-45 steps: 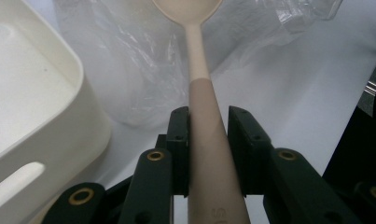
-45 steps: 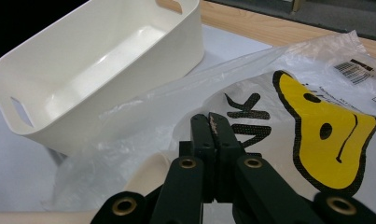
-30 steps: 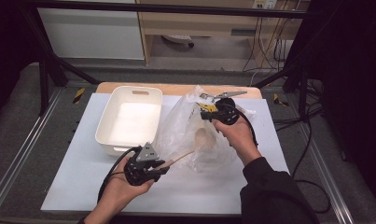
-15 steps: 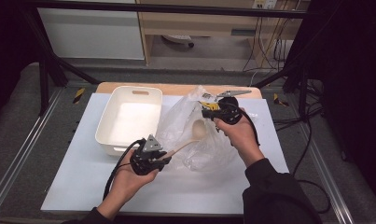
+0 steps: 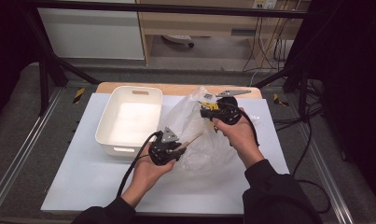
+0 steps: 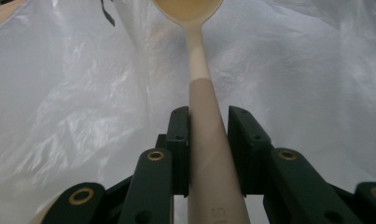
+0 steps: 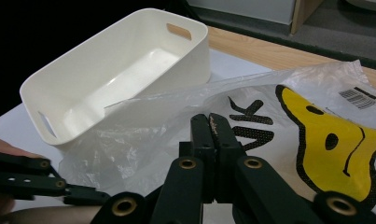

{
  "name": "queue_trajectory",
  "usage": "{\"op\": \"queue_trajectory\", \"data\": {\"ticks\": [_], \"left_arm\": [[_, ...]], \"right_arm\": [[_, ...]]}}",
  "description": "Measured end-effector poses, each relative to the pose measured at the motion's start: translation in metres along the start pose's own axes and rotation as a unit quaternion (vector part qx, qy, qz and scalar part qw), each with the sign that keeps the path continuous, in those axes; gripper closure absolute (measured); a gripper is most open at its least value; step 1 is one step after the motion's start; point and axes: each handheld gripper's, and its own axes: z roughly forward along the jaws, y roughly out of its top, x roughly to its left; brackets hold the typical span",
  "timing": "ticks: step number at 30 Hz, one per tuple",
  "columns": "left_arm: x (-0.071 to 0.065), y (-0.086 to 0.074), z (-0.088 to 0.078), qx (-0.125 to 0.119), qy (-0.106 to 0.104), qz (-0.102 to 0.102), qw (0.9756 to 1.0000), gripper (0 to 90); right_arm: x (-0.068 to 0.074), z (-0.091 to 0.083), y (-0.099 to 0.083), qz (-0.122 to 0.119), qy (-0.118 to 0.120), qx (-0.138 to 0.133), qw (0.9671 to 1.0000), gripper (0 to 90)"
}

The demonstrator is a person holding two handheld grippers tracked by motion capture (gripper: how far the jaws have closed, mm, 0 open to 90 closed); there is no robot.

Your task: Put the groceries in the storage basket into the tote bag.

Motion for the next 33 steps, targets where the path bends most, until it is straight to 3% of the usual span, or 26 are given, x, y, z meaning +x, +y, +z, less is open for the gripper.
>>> {"op": "queue_trajectory", "data": {"ticks": [6, 13, 15, 25, 33], "left_arm": [[-0.007, 0.007, 0.022, -0.007, 0.019, 0.011, 0.9997, 70.3], [-0.014, 0.013, 0.042, -0.003, 0.025, 0.026, 0.9993, 70.4], [-0.015, 0.013, 0.046, -0.005, 0.032, 0.040, 0.9987, 70.4], [-0.006, 0.008, 0.057, 0.005, 0.055, 0.045, 0.9975, 70.5], [-0.003, 0.007, 0.065, 0.002, 0.058, 0.044, 0.9974, 70.5]], "right_arm": [[0.000, 0.000, 0.000, 0.001, 0.004, -0.006, 1.0000, 90.0], [0.001, -0.003, 0.000, 0.004, 0.008, -0.011, 0.9999, 90.0], [0.001, -0.005, 0.001, 0.002, 0.008, -0.014, 0.9999, 90.0], [0.001, -0.019, 0.002, 0.004, 0.005, -0.020, 0.9998, 90.0], [0.003, -0.024, 0.006, 0.001, 0.004, -0.021, 0.9998, 90.0]]}}
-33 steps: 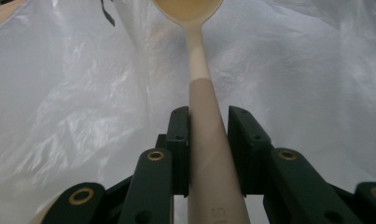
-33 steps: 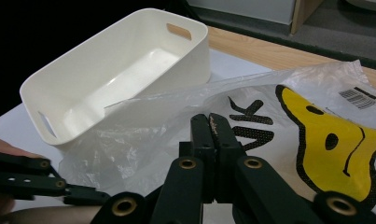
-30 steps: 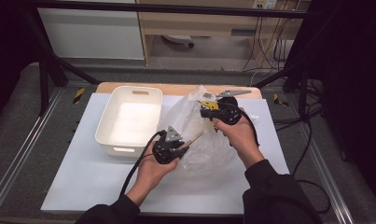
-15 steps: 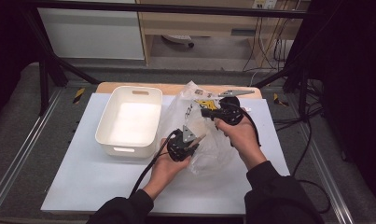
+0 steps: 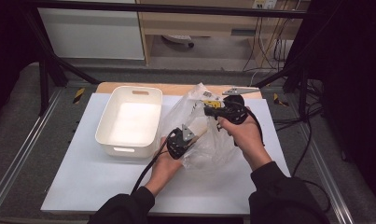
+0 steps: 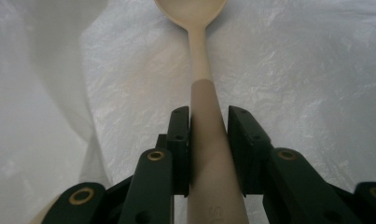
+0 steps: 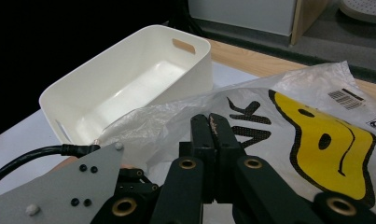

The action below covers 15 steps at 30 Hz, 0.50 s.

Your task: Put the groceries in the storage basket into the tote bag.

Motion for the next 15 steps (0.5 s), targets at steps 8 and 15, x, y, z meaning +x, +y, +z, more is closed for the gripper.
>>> {"op": "queue_trajectory", "data": {"ticks": [8, 15], "left_arm": [[0.000, 0.004, 0.002, -0.016, 0.002, -0.001, 0.9999, 70.6], [-0.013, 0.014, 0.005, -0.026, 0.000, 0.022, 0.9994, 70.7]], "right_arm": [[0.001, 0.001, 0.002, -0.002, -0.001, 0.004, 1.0000, 90.0], [0.000, 0.007, 0.002, -0.002, -0.001, 0.008, 1.0000, 90.0]]}}
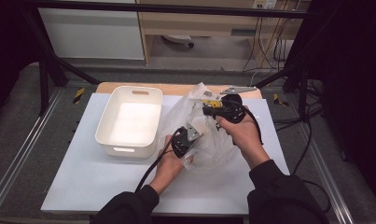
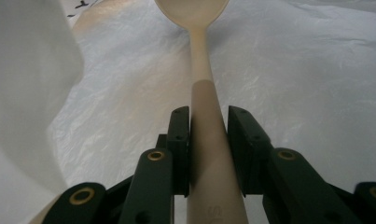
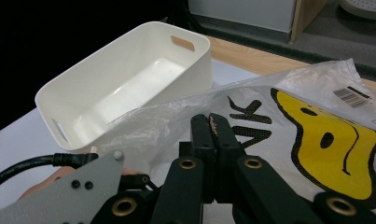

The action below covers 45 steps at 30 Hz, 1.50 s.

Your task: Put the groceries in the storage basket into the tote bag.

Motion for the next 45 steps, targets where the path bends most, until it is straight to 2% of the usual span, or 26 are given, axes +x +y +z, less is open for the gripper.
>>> {"op": "queue_trajectory", "data": {"ticks": [4, 5, 12, 18, 23, 27, 30, 33, 35, 36, 37, 38, 40, 43, 44, 45], "left_arm": [[-0.006, 0.003, 0.008, 0.002, -0.002, 0.006, 1.0000, 70.7], [-0.007, 0.004, 0.011, -0.001, -0.002, 0.001, 1.0000, 70.7], [-0.006, 0.005, 0.021, 0.009, -0.006, 0.001, 0.9999, 70.8], [-0.004, 0.004, 0.030, 0.001, 0.001, 0.001, 1.0000, 70.7], [-0.004, 0.011, 0.033, -0.009, 0.008, 0.002, 0.9999, 70.9], [-0.003, 0.017, 0.037, -0.016, 0.001, 0.000, 0.9999, 70.9], [-0.002, 0.020, 0.041, -0.008, 0.009, 0.018, 0.9998, 70.9], [0.000, 0.021, 0.049, -0.021, 0.010, 0.004, 0.9997, 70.9], [0.001, 0.021, 0.051, -0.021, 0.014, 0.006, 0.9997, 70.9], [0.004, 0.020, 0.050, -0.010, 0.012, 0.010, 0.9998, 71.0], [0.006, 0.019, 0.052, -0.010, 0.003, 0.000, 0.9999, 71.0], [0.002, 0.018, 0.056, -0.035, 0.003, -0.035, 0.9988, 71.0], [0.005, 0.016, 0.057, -0.004, 0.008, 0.008, 0.9999, 71.0], [0.006, 0.013, 0.061, -0.004, 0.002, 0.002, 1.0000, 70.9], [0.006, 0.012, 0.062, -0.002, -0.002, -0.006, 1.0000, 70.9], [0.006, 0.012, 0.063, 0.005, -0.002, -0.005, 1.0000, 70.9]], "right_arm": [[0.002, 0.001, 0.000, 0.001, 0.003, -0.001, 1.0000, 90.0], [0.003, 0.000, 0.000, 0.001, 0.004, -0.001, 1.0000, 90.0], [0.002, -0.005, 0.002, 0.003, 0.007, -0.010, 0.9999, 90.0], [0.001, -0.009, 0.003, 0.004, 0.007, -0.011, 0.9999, 90.0], [0.002, -0.009, 0.002, 0.001, 0.008, -0.011, 0.9999, 90.0], [0.003, -0.009, 0.002, 0.000, 0.011, -0.010, 0.9999, 90.0], [0.003, -0.009, 0.001, 0.001, 0.011, -0.010, 0.9999, 90.0], [0.003, -0.008, 0.000, 0.001, 0.011, -0.009, 0.9999, 90.0], [0.002, -0.007, -0.001, 0.000, 0.010, -0.008, 0.9999, 90.0], [0.002, -0.008, -0.001, 0.000, 0.010, -0.007, 0.9999, 90.0], [0.002, -0.008, -0.001, 0.001, 0.009, -0.007, 0.9999, 90.0], [0.001, -0.008, -0.002, 0.003, 0.009, -0.007, 0.9999, 90.0], [0.000, -0.009, -0.002, 0.002, 0.007, -0.007, 0.9999, 90.0], [-0.002, -0.010, -0.003, 0.005, 0.005, -0.006, 1.0000, 90.0], [-0.003, -0.010, -0.003, 0.006, 0.006, -0.007, 0.9999, 90.0], [-0.003, -0.010, -0.003, 0.006, 0.006, -0.008, 0.9999, 90.0]]}}
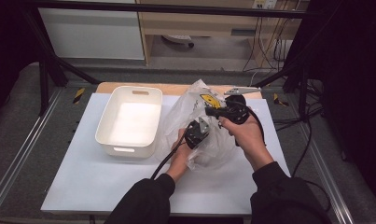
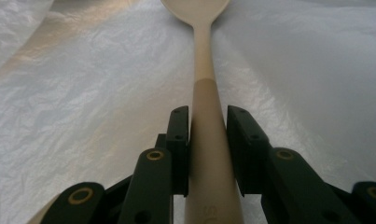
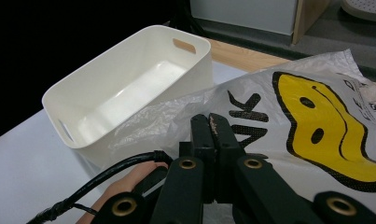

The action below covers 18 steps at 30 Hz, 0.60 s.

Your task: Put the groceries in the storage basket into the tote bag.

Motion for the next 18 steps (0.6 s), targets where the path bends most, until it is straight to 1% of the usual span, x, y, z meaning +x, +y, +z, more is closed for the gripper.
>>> {"op": "queue_trajectory", "data": {"ticks": [2, 3, 4, 5, 7, 9, 10, 11, 12, 13, 14, 18], "left_arm": [[0.000, -0.003, 0.002, 0.004, -0.002, -0.005, 1.0000, 70.8], [-0.001, -0.005, 0.004, 0.000, -0.005, -0.021, 0.9998, 70.8], [-0.001, -0.007, 0.005, 0.002, -0.008, -0.030, 0.9995, 70.7], [0.001, -0.008, 0.005, 0.016, -0.007, -0.017, 0.9997, 70.7], [-0.001, -0.009, 0.004, 0.021, -0.006, -0.014, 0.9997, 70.6], [-0.003, -0.010, 0.000, 0.011, -0.004, -0.019, 0.9997, 69.2], [-0.003, -0.009, -0.002, 0.010, 0.000, -0.020, 0.9997, 66.9], [-0.003, -0.009, -0.004, 0.009, 0.008, -0.017, 0.9998, 65.0], [-0.004, -0.009, -0.006, 0.005, 0.009, -0.017, 0.9998, 63.6], [-0.004, -0.009, -0.010, 0.005, 0.008, -0.015, 0.9998, 62.3], [-0.005, -0.010, -0.012, -0.008, 0.004, -0.030, 0.9995, 61.8], [-0.006, -0.019, -0.027, -0.014, 0.005, -0.027, 0.9995, 59.0]], "right_arm": [[0.000, 0.000, 0.000, -0.001, -0.001, 0.001, 1.0000, 90.0], [0.000, 0.000, 0.000, -0.001, -0.001, 0.001, 1.0000, 90.0], [0.000, 0.001, 0.000, -0.001, -0.001, 0.001, 1.0000, 90.0], [-0.001, 0.001, -0.001, -0.001, -0.001, 0.001, 1.0000, 90.0], [-0.001, 0.002, -0.002, 0.002, -0.002, 0.004, 1.0000, 90.0], [-0.002, 0.003, -0.003, 0.001, -0.002, 0.005, 1.0000, 90.0], [-0.002, 0.003, -0.004, 0.001, -0.002, 0.005, 1.0000, 90.0], [-0.002, 0.004, -0.004, 0.003, -0.002, 0.006, 1.0000, 90.0], [-0.002, 0.004, -0.005, 0.003, -0.002, 0.006, 1.0000, 90.0], [-0.002, 0.005, -0.005, 0.003, -0.002, 0.007, 1.0000, 90.0], [-0.002, 0.005, -0.006, 0.001, -0.002, 0.008, 1.0000, 90.0], [-0.002, 0.007, -0.009, 0.003, -0.003, 0.010, 0.9999, 90.0]]}}
